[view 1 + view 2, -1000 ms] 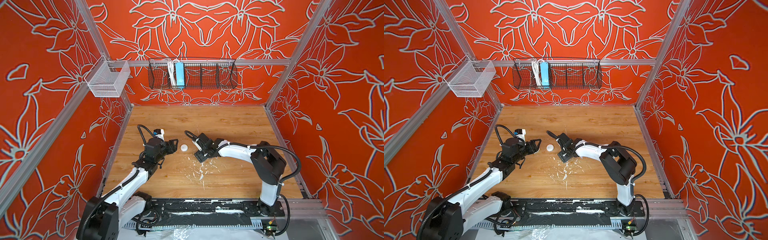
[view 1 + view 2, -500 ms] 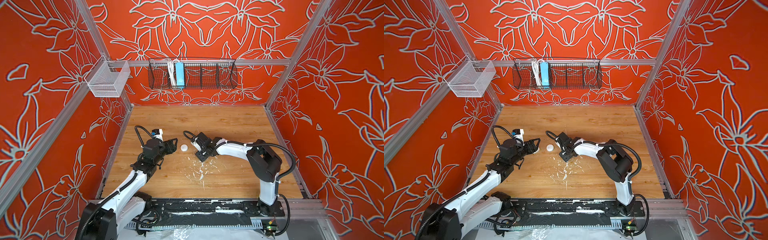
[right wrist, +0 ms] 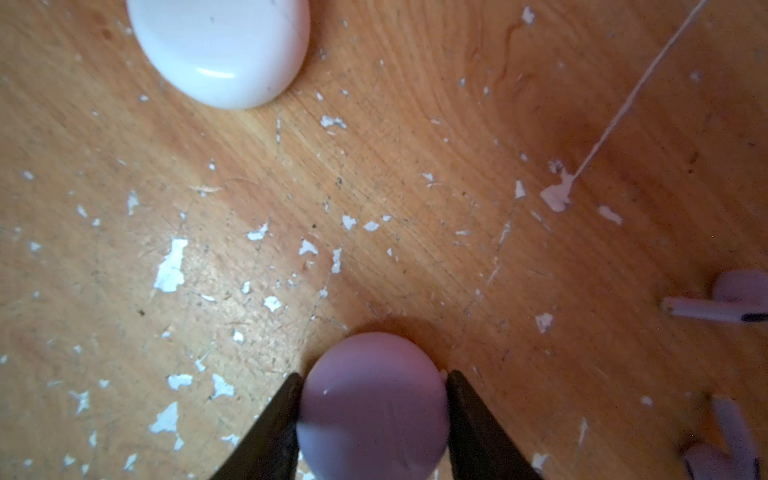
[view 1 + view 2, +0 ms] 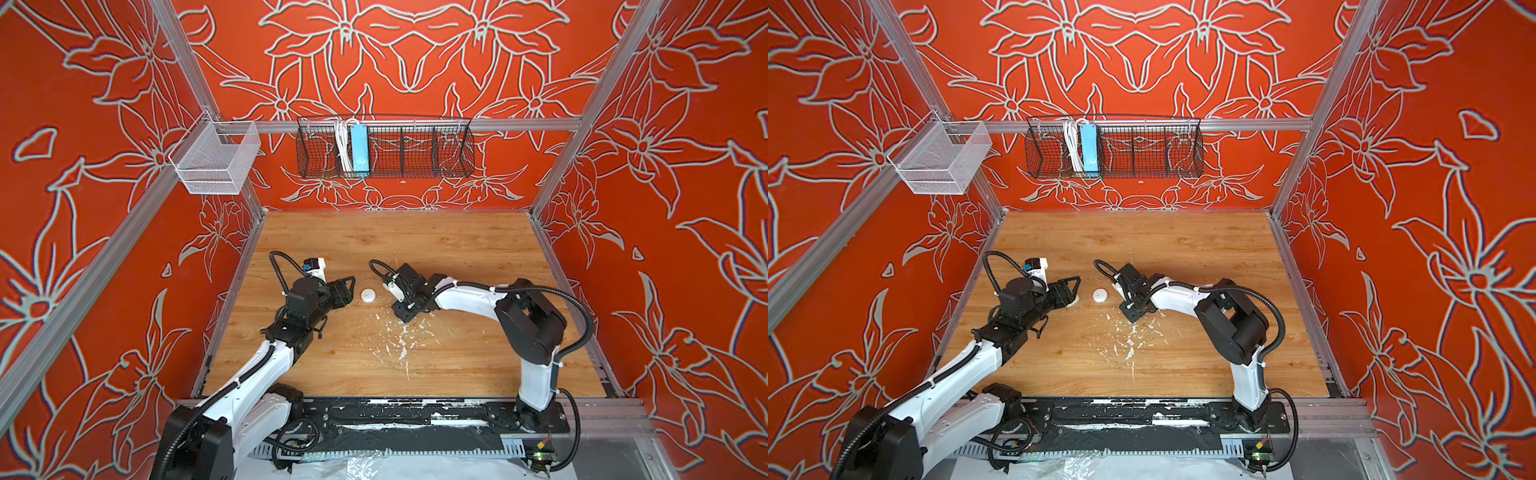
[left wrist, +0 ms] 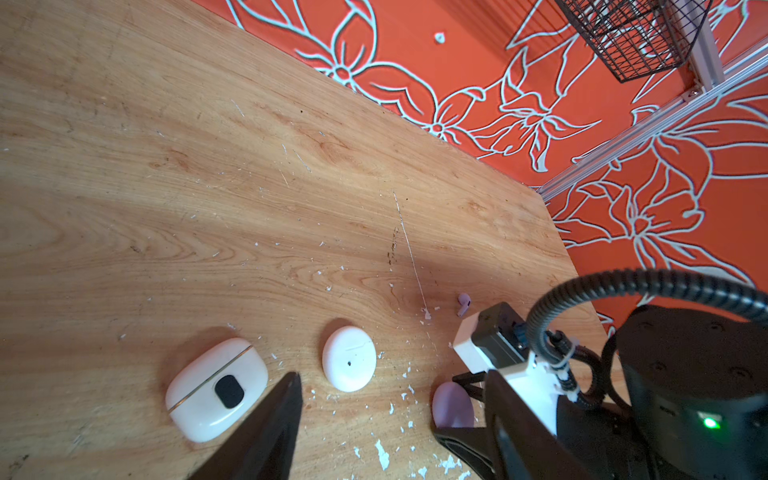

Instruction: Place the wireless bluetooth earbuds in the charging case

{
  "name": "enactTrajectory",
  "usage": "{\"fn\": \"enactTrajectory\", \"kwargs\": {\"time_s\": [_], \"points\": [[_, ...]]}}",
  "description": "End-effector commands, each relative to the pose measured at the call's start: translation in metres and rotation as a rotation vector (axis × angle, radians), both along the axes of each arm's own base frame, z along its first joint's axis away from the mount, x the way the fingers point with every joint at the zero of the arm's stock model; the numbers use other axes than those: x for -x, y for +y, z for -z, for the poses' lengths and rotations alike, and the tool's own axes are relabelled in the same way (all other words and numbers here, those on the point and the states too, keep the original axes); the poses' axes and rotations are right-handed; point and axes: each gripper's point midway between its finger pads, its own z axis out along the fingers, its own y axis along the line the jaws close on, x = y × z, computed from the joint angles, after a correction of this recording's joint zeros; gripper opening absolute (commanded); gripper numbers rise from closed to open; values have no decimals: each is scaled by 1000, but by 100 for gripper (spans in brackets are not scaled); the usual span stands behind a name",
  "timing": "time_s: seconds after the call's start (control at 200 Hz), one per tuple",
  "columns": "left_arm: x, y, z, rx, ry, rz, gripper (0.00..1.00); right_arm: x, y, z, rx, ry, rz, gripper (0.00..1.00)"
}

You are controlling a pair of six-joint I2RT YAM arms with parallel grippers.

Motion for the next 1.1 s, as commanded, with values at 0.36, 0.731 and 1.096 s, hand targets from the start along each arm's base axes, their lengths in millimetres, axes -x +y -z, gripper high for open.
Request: {"fn": "enactTrajectory", "kwargs": {"time_s": [0.36, 0.731, 1.096], "points": [[-2, 1, 0, 0, -5, -6, 69, 26, 0, 7, -34, 98, -19, 64], [-2, 0, -1, 3, -7, -4, 69, 33, 0, 0, -39, 89, -29, 64], [-2, 1, 0, 1, -3, -7, 70, 46, 4, -8, -33, 61, -29, 64]]}}
